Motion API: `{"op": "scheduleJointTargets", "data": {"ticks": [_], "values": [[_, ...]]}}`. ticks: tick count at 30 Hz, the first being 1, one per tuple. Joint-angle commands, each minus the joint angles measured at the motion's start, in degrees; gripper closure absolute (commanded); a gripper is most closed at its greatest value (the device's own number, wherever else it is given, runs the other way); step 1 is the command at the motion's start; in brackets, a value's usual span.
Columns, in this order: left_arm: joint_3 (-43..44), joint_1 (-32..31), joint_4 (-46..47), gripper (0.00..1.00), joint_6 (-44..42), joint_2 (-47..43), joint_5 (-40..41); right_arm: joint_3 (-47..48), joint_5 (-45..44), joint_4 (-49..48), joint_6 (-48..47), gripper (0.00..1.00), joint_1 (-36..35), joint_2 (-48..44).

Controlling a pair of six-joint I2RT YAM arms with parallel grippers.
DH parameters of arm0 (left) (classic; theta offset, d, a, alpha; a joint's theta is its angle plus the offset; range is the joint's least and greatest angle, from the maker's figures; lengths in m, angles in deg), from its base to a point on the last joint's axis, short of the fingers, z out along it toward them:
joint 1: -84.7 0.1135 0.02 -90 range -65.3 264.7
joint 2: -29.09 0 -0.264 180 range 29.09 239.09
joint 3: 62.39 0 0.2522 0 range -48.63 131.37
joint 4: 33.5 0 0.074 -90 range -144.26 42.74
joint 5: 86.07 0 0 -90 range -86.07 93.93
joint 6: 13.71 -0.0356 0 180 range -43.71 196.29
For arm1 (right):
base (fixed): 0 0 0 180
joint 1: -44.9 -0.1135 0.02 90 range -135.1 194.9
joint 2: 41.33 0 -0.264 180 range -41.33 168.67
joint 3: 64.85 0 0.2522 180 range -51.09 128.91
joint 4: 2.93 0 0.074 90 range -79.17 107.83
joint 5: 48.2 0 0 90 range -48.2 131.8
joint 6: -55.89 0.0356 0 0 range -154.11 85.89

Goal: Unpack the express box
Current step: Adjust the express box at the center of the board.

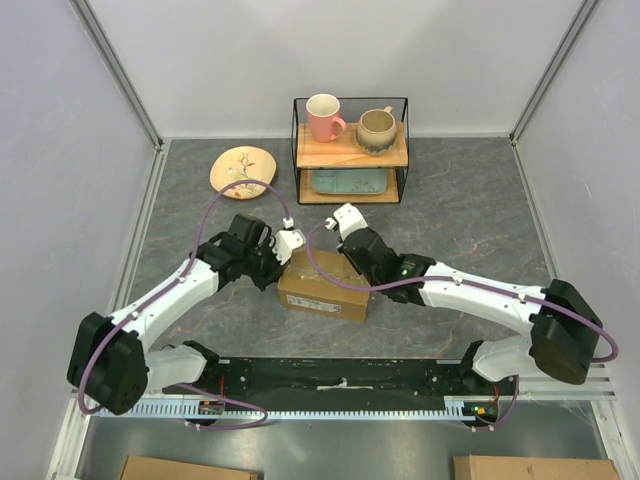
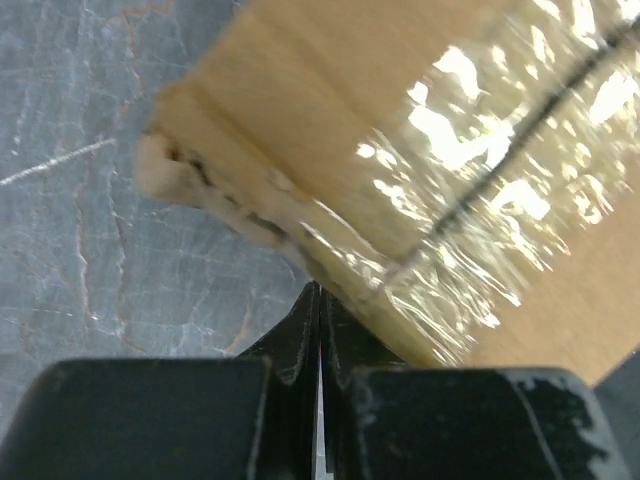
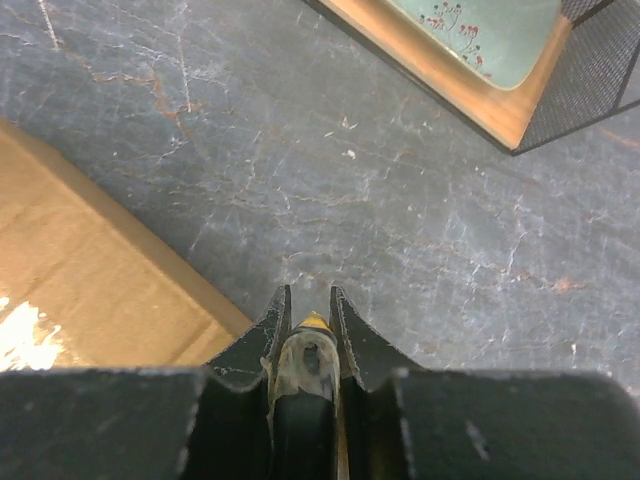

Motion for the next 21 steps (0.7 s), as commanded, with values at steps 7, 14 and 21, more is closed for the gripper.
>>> {"op": "scheduleJointTargets", "data": {"ticks": [7, 14, 21], "values": [[7.31, 1.57, 7.42, 0.98, 3.90, 6.25, -0.41, -0.84, -7.85, 10.49, 14.18, 1.00, -9.29, -5.08], [11.96, 2.10, 9.36, 0.98, 6.97, 11.87, -5.07, 1.54, -11.99, 20.07, 24.11, 1.00, -12.56, -5.17], [24.24, 9.73, 3.75, 0.87, 6.71, 16.18, -11.12, 3.90, -17.35, 22.53, 25.27, 1.00, -12.56, -6.75]]}}
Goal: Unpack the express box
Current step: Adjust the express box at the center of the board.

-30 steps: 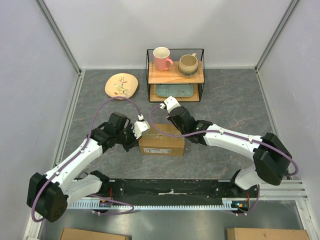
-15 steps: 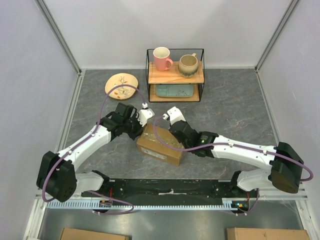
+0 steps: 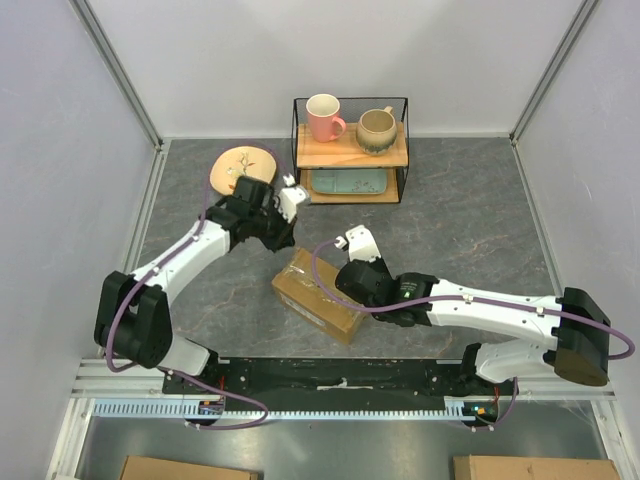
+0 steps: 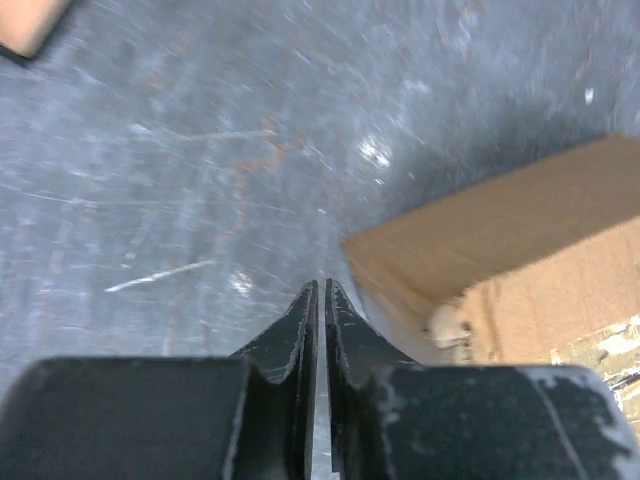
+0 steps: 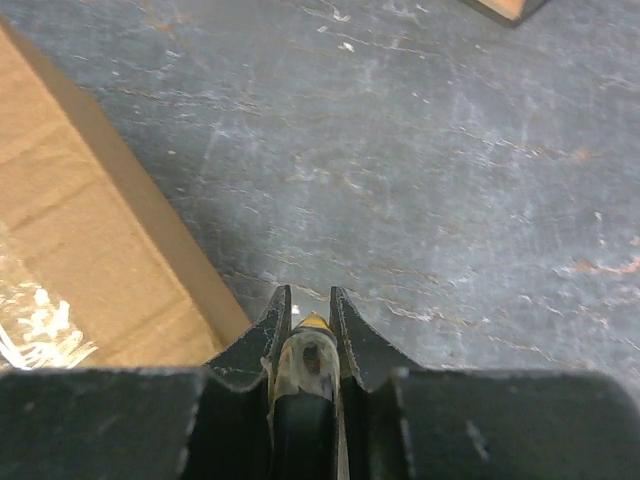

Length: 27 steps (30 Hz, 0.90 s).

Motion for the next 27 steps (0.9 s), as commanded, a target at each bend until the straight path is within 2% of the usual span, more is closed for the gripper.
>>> {"op": "scheduleJointTargets", "data": {"ticks": [1, 2, 5, 6, 9, 10, 13, 16, 22, 27], "values": [[11.72, 9.90, -4.19, 0.84, 1.79, 0.91, -8.20, 4.57, -6.23, 3.87, 1.38, 1.00, -0.28, -1.42], [13.39, 11.95, -6.04, 0.79, 1.36, 0.56, -11.53, 5.27, -7.54, 3.79, 0.67, 1.00, -0.19, -1.33], [17.62, 15.48, -16.92, 0.70, -5.22, -2.59, -14.02, 7.91, -8.52, 3.53, -1.87, 1.00, 0.25, -1.07], [16.41, 15.48, -21.65, 0.69, -8.54, -5.91, -14.72, 9.04, -8.61, 2.83, -3.71, 1.00, 0.51, -0.98], [8.79, 12.69, -25.55, 0.68, -13.13, -12.87, -15.61, 10.37, -7.65, 0.99, -6.79, 1.00, 2.00, -0.46], [6.57, 11.28, -25.91, 0.68, -13.93, -17.68, -14.30, 10.46, -7.12, 0.63, -7.24, 1.00, 2.61, -0.37], [-0.90, 6.79, -26.09, 0.71, -15.61, -24.20, -10.69, 9.94, -5.01, -1.04, -8.47, 1.00, 5.25, 0.07], [-5.30, 3.18, -26.44, 0.78, -16.14, -27.38, -9.02, 8.97, -3.78, -2.01, -8.39, 1.00, 6.13, -0.01], [-7.69, 1.16, -26.45, 0.78, -18.07, -29.50, -7.70, 7.39, -2.99, -2.45, -7.60, 1.00, 6.31, 0.07], [-9.97, -1.12, -19.43, 0.80, -14.48, -27.40, -5.24, 6.07, -2.20, -3.33, -6.37, 1.00, 6.40, 0.69]]}}
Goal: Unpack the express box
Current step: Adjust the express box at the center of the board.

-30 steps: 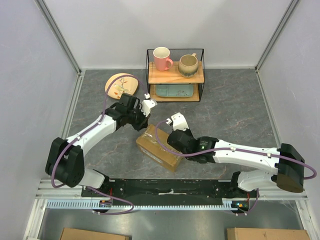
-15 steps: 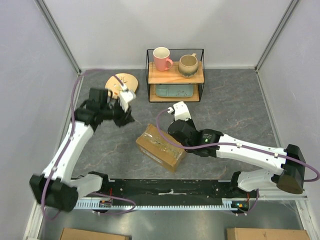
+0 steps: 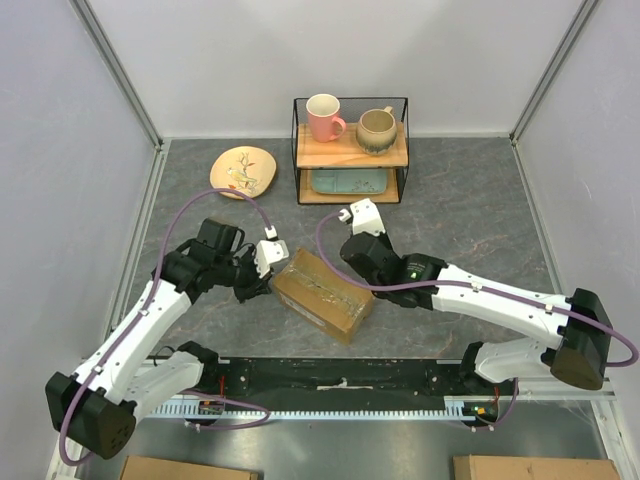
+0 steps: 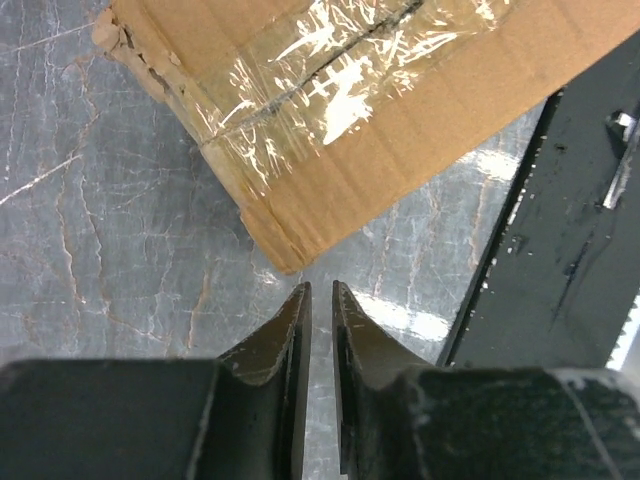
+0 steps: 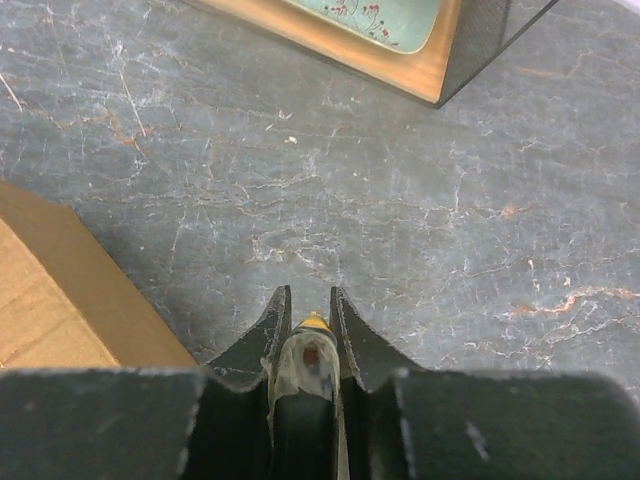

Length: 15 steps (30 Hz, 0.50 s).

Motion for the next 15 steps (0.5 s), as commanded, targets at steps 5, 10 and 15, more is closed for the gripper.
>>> {"op": "scheduleJointTargets", "data": {"ticks": [5, 10, 15], "values": [[-2.68, -4.11, 14.37, 0.82, 3.67, 5.32, 9.66, -2.99, 2.79, -2.70, 3.19, 1.00, 0.00, 1.00], [-0.31, -4.11, 19.91, 0.85, 5.25, 10.76, 13.00, -6.59, 4.29, -3.05, 6.10, 1.00, -0.18, -1.45], [2.77, -4.11, 22.46, 0.86, 6.13, 14.29, 14.15, -6.42, 4.12, -2.35, 5.84, 1.00, -0.09, -3.92]]}}
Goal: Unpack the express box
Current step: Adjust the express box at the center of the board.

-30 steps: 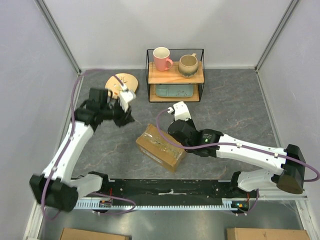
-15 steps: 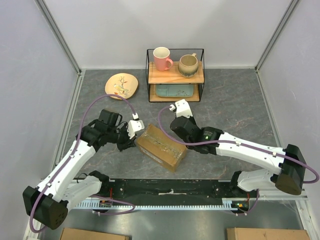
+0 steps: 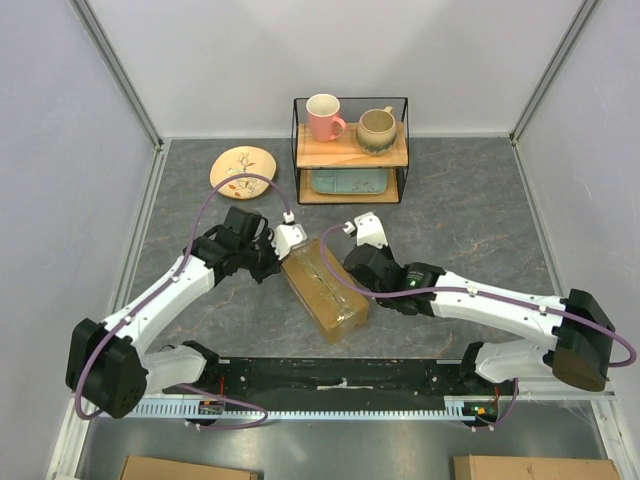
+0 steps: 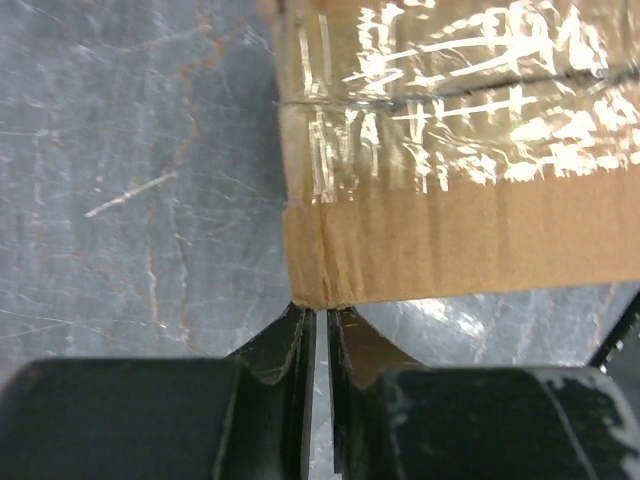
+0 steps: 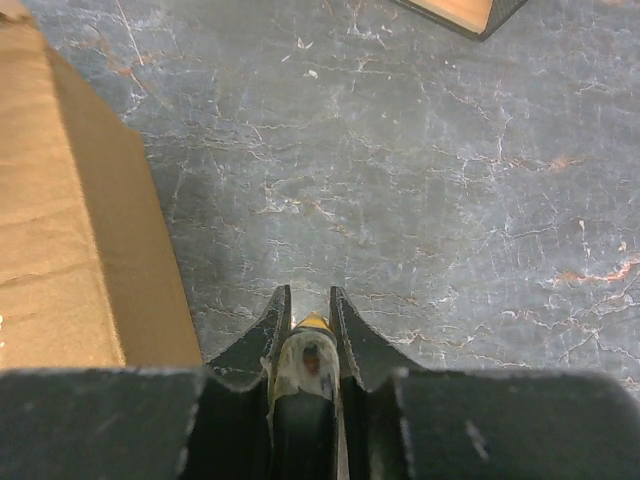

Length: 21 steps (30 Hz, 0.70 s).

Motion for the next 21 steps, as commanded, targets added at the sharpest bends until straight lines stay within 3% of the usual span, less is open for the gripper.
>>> {"op": "scheduleJointTargets", "data": {"ticks": [1, 7, 13, 16, 17, 21], "values": [[4.04, -0.07, 7.44, 0.86, 2.76, 2.20, 3.15, 1.16, -0.49, -0.82, 1.38, 1.00, -0.18, -4.42], [6.32, 0.89, 6.67, 0.82, 4.96, 3.97, 0.18, 4.94, -4.97, 0.50, -1.60, 1.00, -0.09, -6.10], [10.45, 6.87, -4.75, 0.67, 3.30, -1.38, -7.20, 9.95, -4.98, -5.90, -6.26, 1.00, -0.09, -6.72], [13.53, 8.02, -9.06, 0.54, 2.85, -3.50, -10.18, 11.62, -3.05, -10.56, -7.67, 1.00, -0.09, -4.79], [14.40, 8.02, -9.16, 0.46, 3.29, -3.76, -11.07, 12.06, -2.61, -11.88, -8.02, 1.00, -0.09, -4.09], [15.03, 8.02, -6.00, 0.40, 8.29, -0.70, -14.68, 12.07, -0.15, -21.37, -9.61, 1.00, -0.71, -2.32]]}}
